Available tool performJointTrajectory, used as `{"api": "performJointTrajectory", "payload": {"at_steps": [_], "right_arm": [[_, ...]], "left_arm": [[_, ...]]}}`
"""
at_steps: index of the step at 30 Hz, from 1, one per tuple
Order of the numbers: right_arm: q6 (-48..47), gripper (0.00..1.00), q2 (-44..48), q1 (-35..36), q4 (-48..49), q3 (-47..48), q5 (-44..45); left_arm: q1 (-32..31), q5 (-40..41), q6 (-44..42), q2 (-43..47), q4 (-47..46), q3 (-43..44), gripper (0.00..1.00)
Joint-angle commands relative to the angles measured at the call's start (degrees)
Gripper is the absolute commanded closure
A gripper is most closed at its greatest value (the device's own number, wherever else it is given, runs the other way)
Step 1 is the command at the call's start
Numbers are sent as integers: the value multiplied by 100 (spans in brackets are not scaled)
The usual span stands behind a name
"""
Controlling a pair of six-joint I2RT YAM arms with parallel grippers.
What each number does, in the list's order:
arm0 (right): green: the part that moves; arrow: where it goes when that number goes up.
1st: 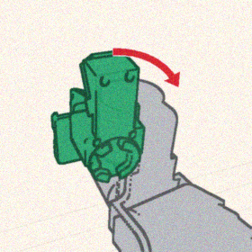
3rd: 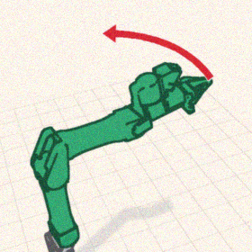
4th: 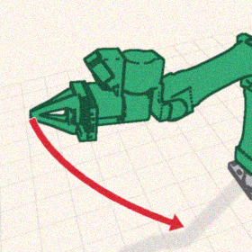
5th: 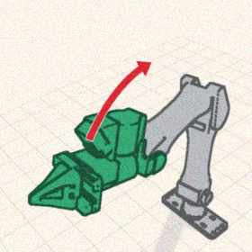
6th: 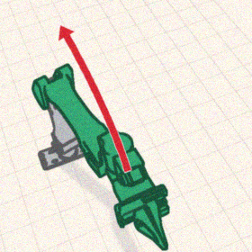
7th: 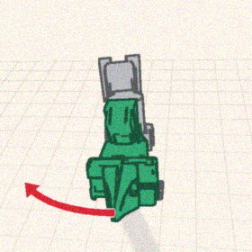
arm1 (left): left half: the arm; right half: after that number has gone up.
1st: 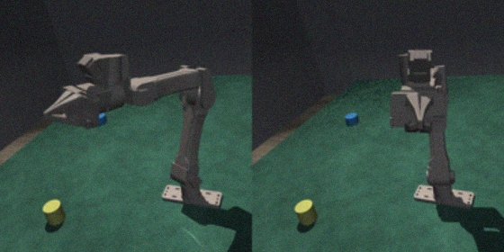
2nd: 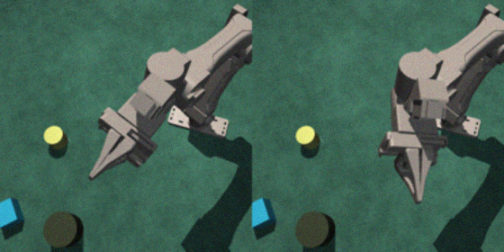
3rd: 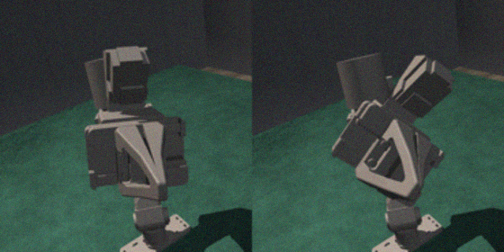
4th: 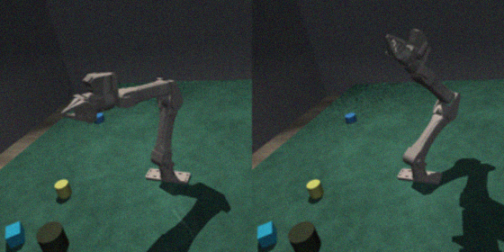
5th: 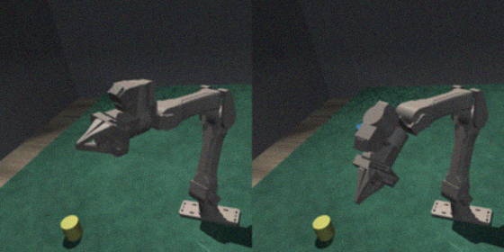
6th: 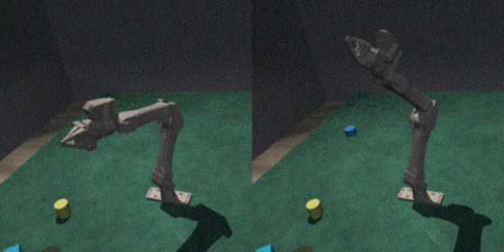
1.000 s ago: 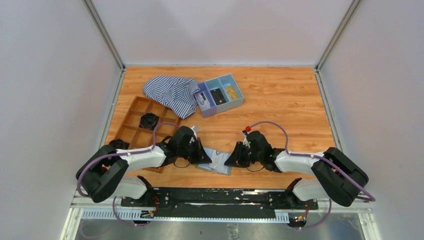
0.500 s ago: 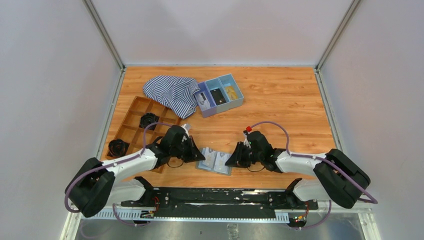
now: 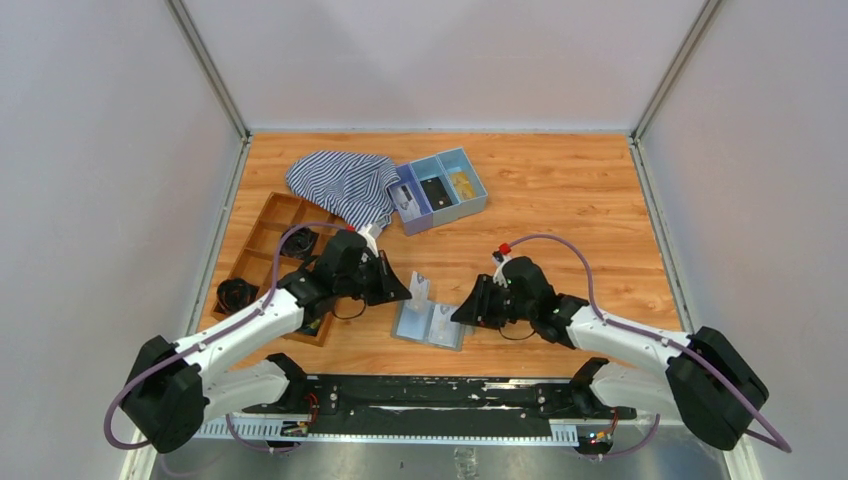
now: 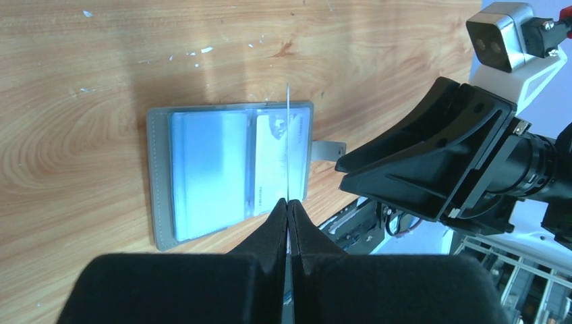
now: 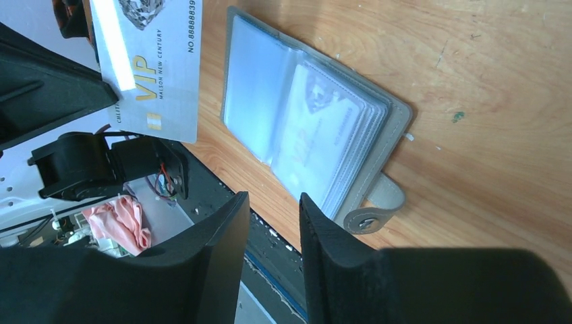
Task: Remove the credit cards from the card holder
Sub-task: Remove the credit card from the card holder, then place the credit card in the storage box.
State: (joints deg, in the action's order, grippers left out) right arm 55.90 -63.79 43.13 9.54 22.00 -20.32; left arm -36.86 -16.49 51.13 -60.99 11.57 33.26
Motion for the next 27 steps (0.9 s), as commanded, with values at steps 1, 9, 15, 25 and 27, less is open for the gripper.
{"api": "performJointTrajectory", "payload": {"at_steps": [1,9,15,25,27], "right_arm": [[-149,62,213,65,-393,136,207],[-189,61,329,69,-515,133,257],[-284,61,577,64,-840,170,375],[-425,61,891,44,-1318,218,612],[-450,61,874,26,-1323,236,641]], "left_arm": [[38,-113,-78,145,171,267,100],[203,-4,50,113,69,640,100],[627,-233,-28,-721,-129,1227,100],[1486,-561,225,-2101,-1040,2150,100],[1619,-486,405,-2301,-1129,2320,100]]}}
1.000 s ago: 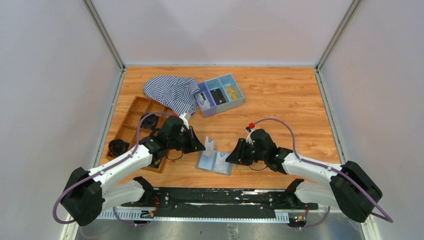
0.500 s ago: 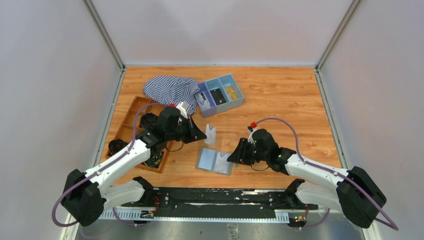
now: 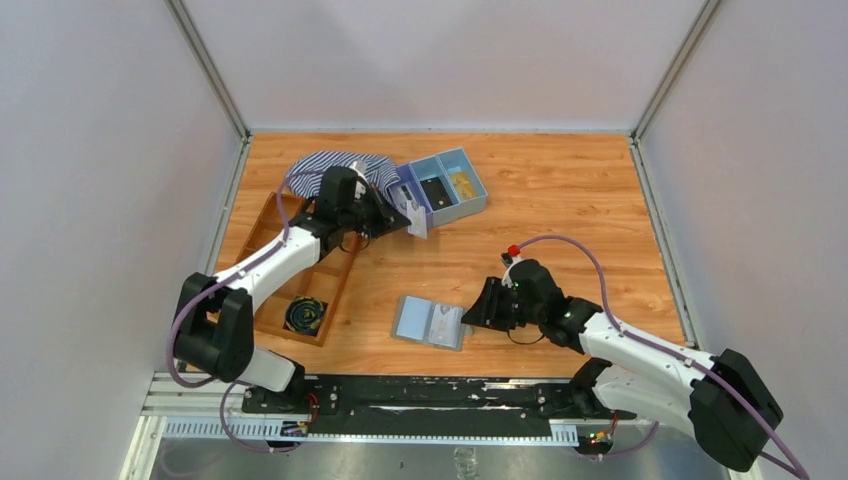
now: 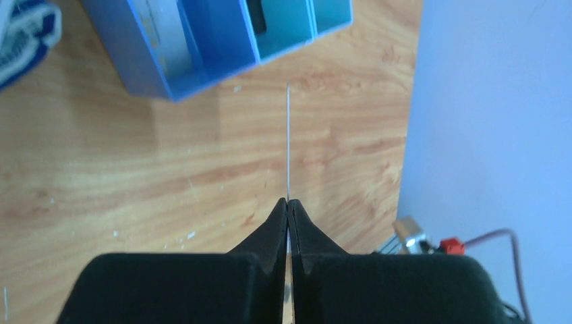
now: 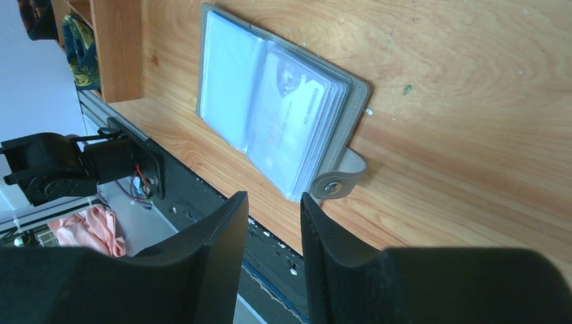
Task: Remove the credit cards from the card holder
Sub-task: Place the credit card in the storage box.
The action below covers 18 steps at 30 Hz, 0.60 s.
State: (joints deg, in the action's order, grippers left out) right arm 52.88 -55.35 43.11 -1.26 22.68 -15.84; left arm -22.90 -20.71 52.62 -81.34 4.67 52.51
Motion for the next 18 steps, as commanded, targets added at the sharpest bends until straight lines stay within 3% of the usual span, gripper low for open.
{"api": "performJointTrajectory", "payload": {"at_steps": [1,8,18], "right_arm": [[-156,61,14,25,-252,188,190],[-205,61,-59,-23,-330,226,176],[-279,61,48,-139,-601,266,276]], "left_arm": [[284,-16,329,-373,-440,495,100],[499,205,732,-1272,-666,1102,100],[531,729,1285,-2086,-1060,1168,100]]}}
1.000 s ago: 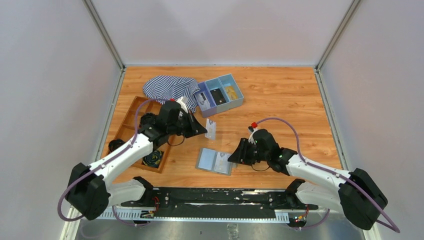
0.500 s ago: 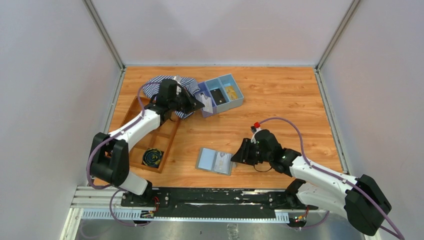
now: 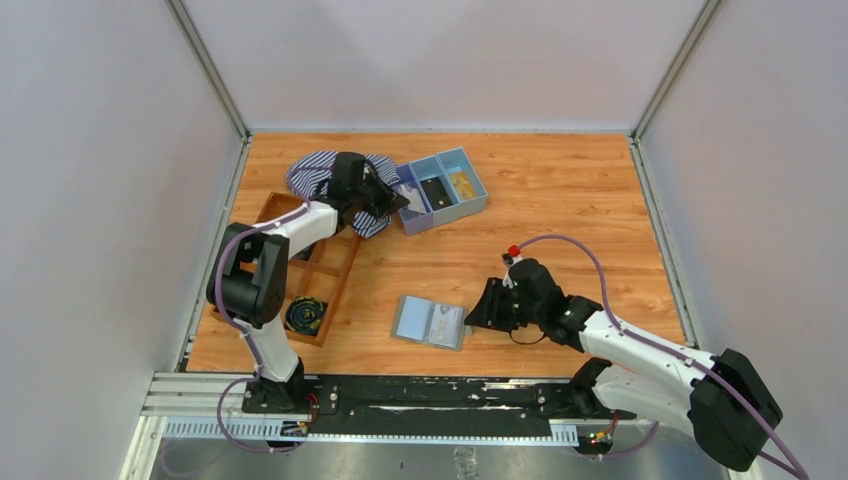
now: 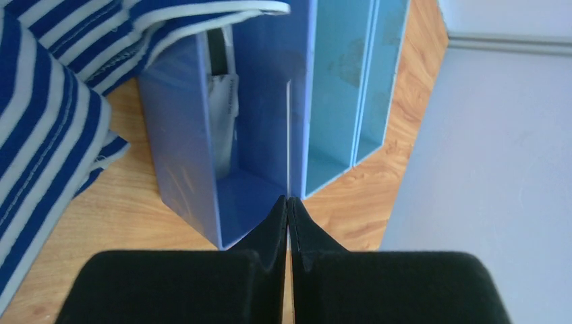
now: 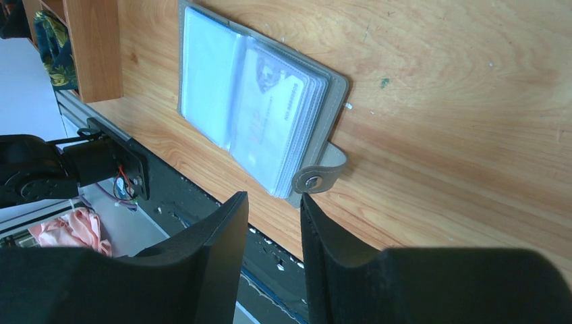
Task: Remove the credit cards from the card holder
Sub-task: Place the credit card in the storage box, then remove the credit card from the card holder.
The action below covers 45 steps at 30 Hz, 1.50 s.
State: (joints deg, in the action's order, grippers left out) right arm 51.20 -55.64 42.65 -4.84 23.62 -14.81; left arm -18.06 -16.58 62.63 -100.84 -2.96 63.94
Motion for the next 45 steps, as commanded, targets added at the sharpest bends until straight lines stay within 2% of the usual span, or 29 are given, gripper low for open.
{"api": "performJointTrajectory", "payload": {"at_steps": [1,7,12,15,18,24,31,34,37,39,41,45], "right_arm": [[-115,61,60,-105,-245,182,190],[-172,61,-170,-139,-233,296,154],[-198,61,-343,-143,-219,369,123],[-203,62,-384,-151,-205,389,97],[-198,62,-386,-146,-204,364,92],[-216,62,-408,-160,-193,351,38],[-148,62,-239,-160,-156,195,13],[-138,62,-162,-156,-155,154,-16],[-99,62,-60,-161,-155,114,-37],[-82,62,-13,-158,-157,97,-31],[-50,62,6,-152,-150,83,-31],[20,62,-21,-148,-31,0,-31]], "left_arm": [[56,368,309,-177,-321,10,100],[126,468,484,-480,-637,4,100],[137,236,542,-867,-707,294,100],[137,138,525,-883,-709,322,86],[141,169,514,-699,-706,184,78],[137,203,600,-21,-711,-198,76],[-108,502,306,1368,-693,-1005,75],[-234,460,134,1847,-691,-1388,69],[-492,290,-143,2277,-693,-1754,66],[-843,210,-668,2591,-683,-1852,66],[-1308,185,-1063,2884,-682,-1990,61],[-1540,-239,-1194,3181,-680,-2441,60]]}}
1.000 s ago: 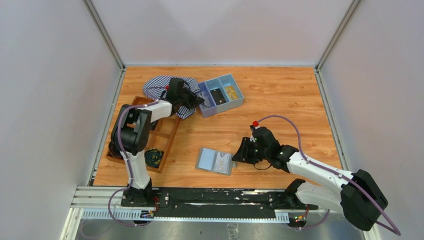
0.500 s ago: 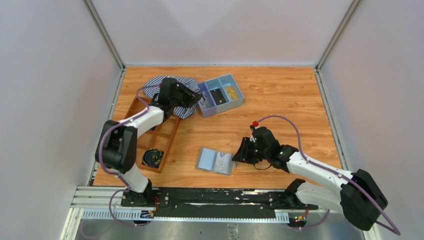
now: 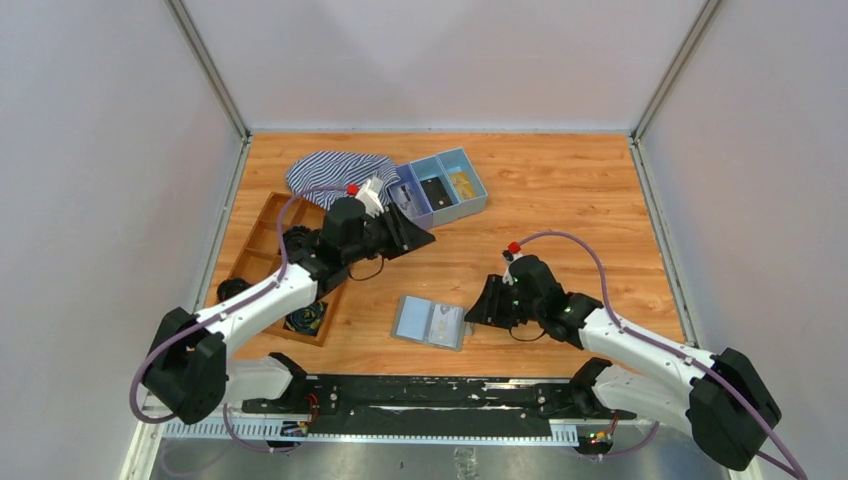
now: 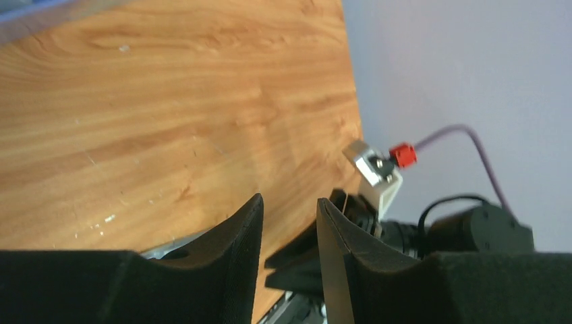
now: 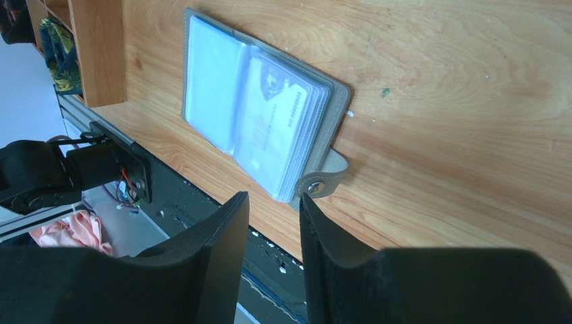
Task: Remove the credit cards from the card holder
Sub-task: Remove the credit card from the card holder.
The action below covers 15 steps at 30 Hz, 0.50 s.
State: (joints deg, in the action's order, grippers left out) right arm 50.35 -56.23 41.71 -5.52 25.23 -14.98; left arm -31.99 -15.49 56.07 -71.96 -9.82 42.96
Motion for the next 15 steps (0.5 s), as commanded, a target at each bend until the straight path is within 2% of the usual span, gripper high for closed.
{"api": "performJointTrajectory", "payload": {"at_steps": [1,6,15], "right_arm": [[113,62,22,-51,41,-168,5],[256,62,44,-58,136,-316,137],[265,63,34,-57,168,-360,174]], "left_arm": [[-219,-397,-581,365,11,-470,60],[-617,-545,-689,455,11,-941,57],[-1169,-396,-888,-274,7,-1089,57]]}}
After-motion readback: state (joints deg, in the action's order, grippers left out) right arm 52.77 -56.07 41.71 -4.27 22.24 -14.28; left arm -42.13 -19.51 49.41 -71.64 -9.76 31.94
